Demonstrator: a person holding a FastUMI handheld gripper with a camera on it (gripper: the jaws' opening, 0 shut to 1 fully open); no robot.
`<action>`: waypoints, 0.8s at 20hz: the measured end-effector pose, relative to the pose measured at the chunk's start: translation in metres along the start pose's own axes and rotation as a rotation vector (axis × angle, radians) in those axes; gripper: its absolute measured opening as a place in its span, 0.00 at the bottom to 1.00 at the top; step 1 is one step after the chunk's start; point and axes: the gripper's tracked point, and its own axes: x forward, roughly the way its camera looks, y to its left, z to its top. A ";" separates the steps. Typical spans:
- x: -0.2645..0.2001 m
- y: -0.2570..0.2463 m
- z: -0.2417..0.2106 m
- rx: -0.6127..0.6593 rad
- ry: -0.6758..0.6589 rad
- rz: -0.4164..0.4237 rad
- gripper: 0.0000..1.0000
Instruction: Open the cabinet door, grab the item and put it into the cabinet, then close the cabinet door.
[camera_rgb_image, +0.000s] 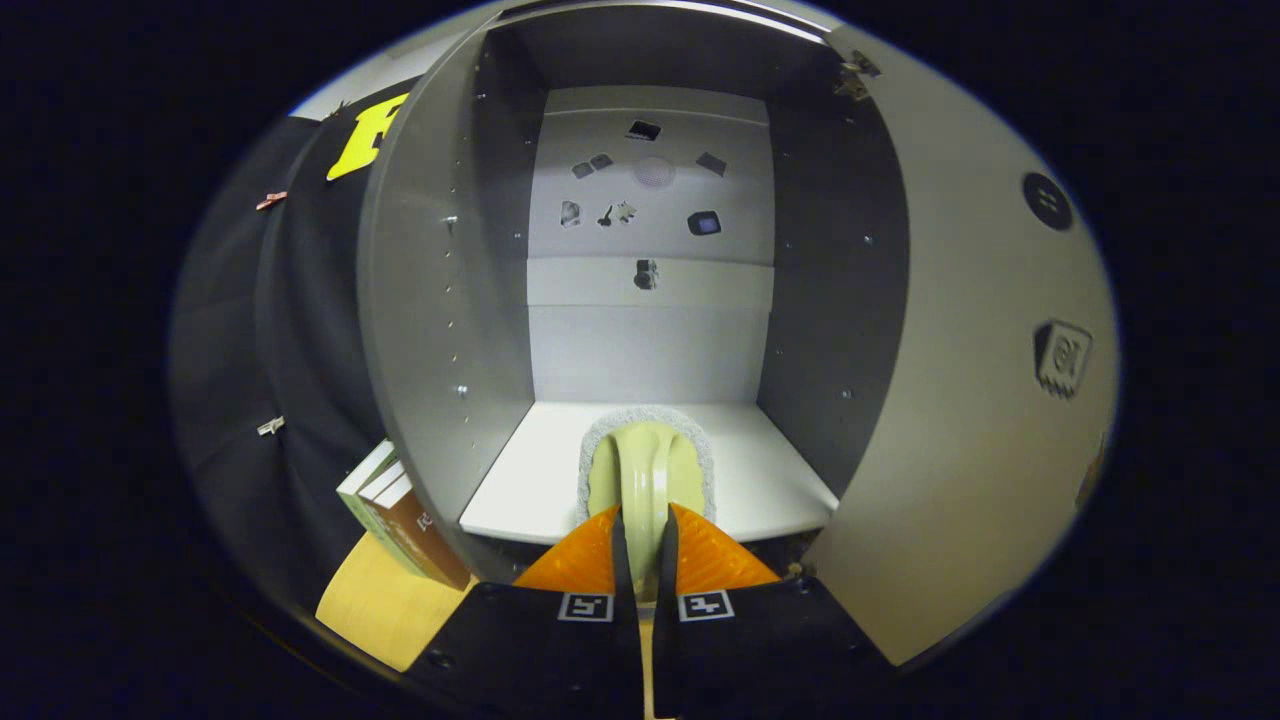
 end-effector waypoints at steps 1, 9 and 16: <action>0.012 0.001 0.007 -0.013 0.004 -0.005 0.09; 0.114 -0.005 -0.004 0.041 0.227 -0.048 0.08; 0.156 -0.001 -0.003 0.043 0.277 -0.028 0.18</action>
